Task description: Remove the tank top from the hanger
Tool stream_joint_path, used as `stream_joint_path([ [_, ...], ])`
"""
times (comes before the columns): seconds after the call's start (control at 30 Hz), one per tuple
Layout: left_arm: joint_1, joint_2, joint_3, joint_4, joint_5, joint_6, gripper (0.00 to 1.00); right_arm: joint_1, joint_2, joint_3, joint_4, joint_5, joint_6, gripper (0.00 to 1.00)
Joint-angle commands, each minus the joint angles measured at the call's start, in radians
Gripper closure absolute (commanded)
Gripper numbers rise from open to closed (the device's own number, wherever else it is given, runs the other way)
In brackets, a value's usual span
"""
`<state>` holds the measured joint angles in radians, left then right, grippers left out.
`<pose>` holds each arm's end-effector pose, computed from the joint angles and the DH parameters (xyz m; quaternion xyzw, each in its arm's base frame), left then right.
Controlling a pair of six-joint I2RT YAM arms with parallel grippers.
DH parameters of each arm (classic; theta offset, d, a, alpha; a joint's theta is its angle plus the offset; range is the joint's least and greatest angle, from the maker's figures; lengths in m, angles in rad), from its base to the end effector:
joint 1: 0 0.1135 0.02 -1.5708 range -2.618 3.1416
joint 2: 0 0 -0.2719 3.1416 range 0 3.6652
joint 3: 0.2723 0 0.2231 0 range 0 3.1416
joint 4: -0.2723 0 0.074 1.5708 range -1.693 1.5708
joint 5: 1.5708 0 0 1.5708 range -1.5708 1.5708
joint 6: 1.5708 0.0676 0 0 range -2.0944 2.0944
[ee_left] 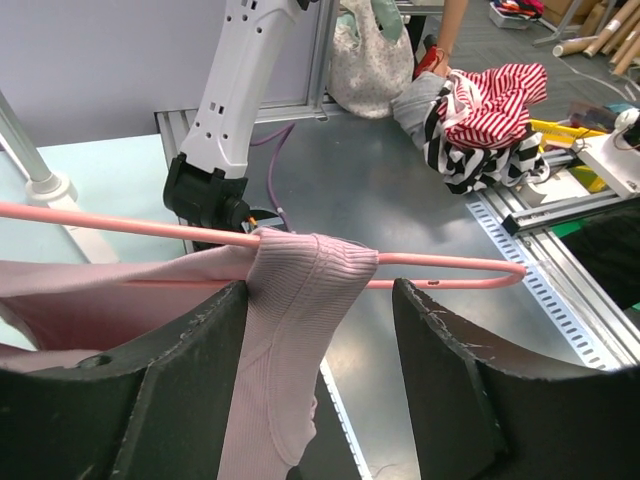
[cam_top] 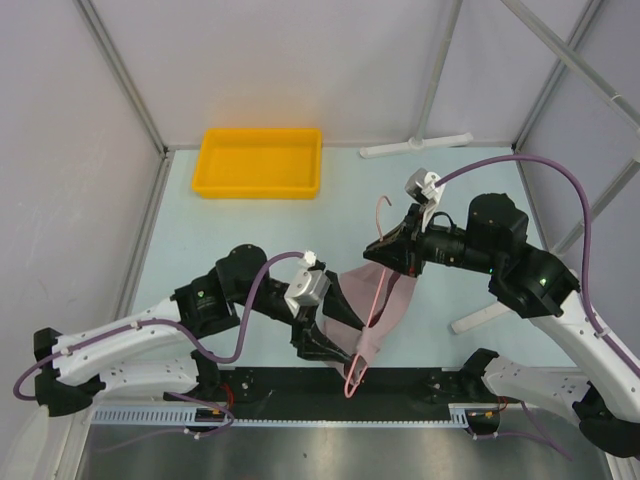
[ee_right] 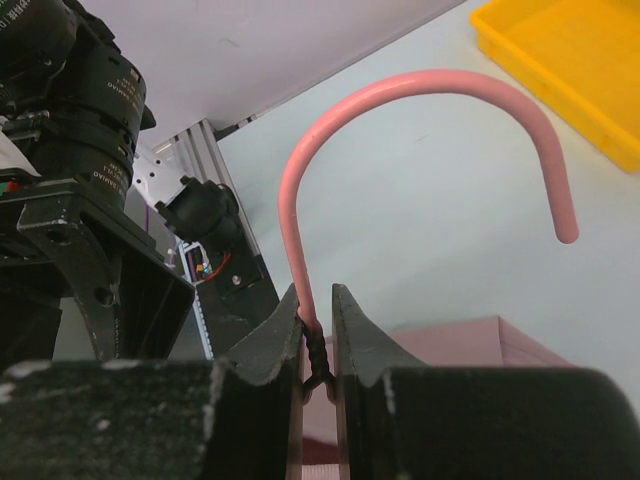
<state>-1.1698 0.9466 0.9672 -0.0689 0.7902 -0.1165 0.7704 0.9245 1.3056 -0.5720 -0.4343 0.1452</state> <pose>0.0323 -0.1993 0.3927 0.5654 0.4442 -0.6048 0.3424 0.0995 0.1362 0.4405 -0.3621 0.6745 0.4238 0.4841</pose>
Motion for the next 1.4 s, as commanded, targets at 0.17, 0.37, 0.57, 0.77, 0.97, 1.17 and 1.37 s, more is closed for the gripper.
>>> stream_joint_path([
  [0.17, -0.022, 0.029, -0.005, 0.066, 0.006, -0.025, 0.45, -0.014, -0.016, 0.009, 0.072, -0.021, 0.031, 1.0],
  [0.37, -0.022, 0.026, 0.011, 0.031, -0.037, -0.018, 0.72, -0.022, -0.027, -0.005, 0.066, -0.021, 0.028, 1.0],
  [0.57, -0.022, -0.011, 0.044, -0.063, -0.132, 0.003, 1.0, -0.036, -0.036, -0.022, 0.046, -0.001, 0.01, 1.0],
  [0.77, -0.022, -0.081, 0.07, -0.123, -0.255, 0.006, 1.0, -0.04, -0.035, -0.026, -0.025, 0.138, -0.027, 1.0],
  [0.97, -0.022, -0.126, 0.074, -0.164, -0.299, 0.002, 1.0, -0.046, -0.018, -0.023, -0.045, 0.296, -0.018, 1.0],
  [1.17, -0.022, -0.146, 0.056, -0.18, -0.333, -0.015, 1.0, -0.06, -0.01, -0.017, -0.04, 0.517, 0.05, 1.0],
  [1.37, -0.022, -0.163, 0.033, -0.172, -0.354, -0.035, 1.0, -0.066, -0.047, -0.046, -0.034, 0.696, 0.105, 1.0],
])
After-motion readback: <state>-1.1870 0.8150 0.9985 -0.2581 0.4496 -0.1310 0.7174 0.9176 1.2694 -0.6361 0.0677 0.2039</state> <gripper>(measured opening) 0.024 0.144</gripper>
